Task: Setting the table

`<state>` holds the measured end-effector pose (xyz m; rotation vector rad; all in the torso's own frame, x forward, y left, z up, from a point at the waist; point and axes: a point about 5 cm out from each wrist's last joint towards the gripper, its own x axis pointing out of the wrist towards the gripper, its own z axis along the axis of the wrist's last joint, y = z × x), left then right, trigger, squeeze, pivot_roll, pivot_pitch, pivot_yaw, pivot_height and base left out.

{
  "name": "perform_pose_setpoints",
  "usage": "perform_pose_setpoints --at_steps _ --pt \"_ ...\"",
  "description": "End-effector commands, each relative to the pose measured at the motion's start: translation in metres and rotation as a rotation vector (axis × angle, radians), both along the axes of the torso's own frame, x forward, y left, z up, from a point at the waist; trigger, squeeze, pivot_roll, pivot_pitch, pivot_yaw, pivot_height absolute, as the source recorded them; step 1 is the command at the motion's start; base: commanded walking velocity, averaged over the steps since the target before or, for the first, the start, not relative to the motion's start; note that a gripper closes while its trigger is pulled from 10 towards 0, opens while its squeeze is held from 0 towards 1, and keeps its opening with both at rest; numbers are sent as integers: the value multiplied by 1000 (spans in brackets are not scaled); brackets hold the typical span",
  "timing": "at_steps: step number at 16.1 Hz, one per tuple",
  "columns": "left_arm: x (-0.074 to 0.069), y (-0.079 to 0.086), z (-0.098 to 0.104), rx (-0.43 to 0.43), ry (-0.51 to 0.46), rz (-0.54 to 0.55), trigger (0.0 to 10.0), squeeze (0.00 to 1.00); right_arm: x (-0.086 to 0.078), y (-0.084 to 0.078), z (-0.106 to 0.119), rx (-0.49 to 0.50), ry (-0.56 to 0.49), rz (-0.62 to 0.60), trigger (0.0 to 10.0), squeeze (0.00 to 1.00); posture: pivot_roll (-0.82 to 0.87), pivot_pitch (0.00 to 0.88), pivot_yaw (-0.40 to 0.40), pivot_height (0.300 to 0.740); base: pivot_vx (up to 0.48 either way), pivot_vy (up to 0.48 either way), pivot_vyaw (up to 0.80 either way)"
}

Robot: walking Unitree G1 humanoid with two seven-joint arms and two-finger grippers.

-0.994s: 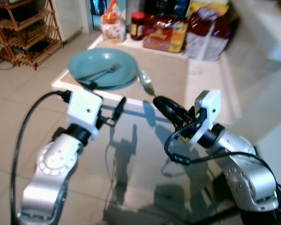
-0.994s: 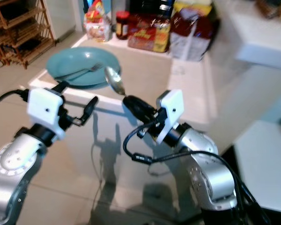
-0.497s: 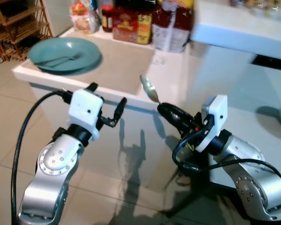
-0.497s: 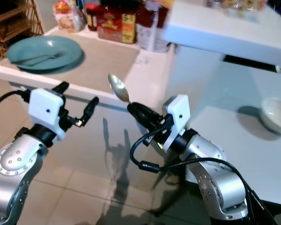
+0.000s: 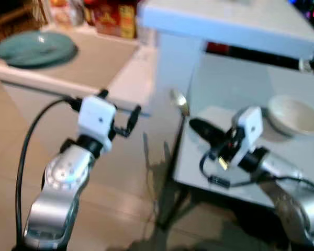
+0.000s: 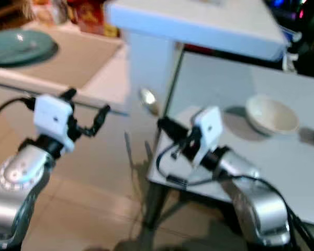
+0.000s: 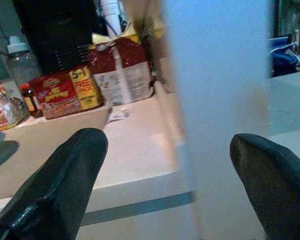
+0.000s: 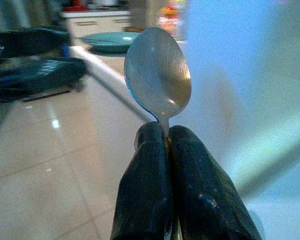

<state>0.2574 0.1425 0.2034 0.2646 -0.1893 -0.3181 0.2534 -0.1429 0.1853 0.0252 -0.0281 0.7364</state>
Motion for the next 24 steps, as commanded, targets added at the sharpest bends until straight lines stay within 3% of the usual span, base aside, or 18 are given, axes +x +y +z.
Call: perform_pose_setpoints --at_steps 1,5,7,11,13,18,19,24 --pt "3 -7 -1 -6 -2 -17 10000 0 3 -11 -3 -16 26 -75 10000 0 -2 69 -13 740 0 -469 -569" --pt "7 -4 -3 -5 1 18 10000 0 -1 -7 -10 -12 63 -88 10000 0 -3 68 -17 740 0 -469 -800" --pt "11 0 -4 17 1 62 10000 0 2 -9 -11 -20 71 -154 10000 0 -4 66 -20 740 0 -165 -603" --pt "15 1 -4 -17 18 89 10000 0 17 -23 -21 -83 147 -472 10000 0 -5 67 -15 740 0 0 -105" --pt "17 -3 -10 -8 30 96 10000 0 23 -25 -23 -142 136 -564 10000 0 -4 69 -13 740 0 0 0" --pt "16 -2 -15 -47 55 115 10000 0 31 -5 -28 -143 149 -522 10000 0 -2 69 -15 740 119 0 -195" --pt "14 -3 -17 -43 62 104 10000 0 33 1 -31 -183 143 -484 10000 0 1 69 -18 740 307 0 0" --pt "1 1 -24 -14 79 91 10000 0 42 1 -32 -202 151 -504 10000 0 5 75 -46 740 317 0 0"
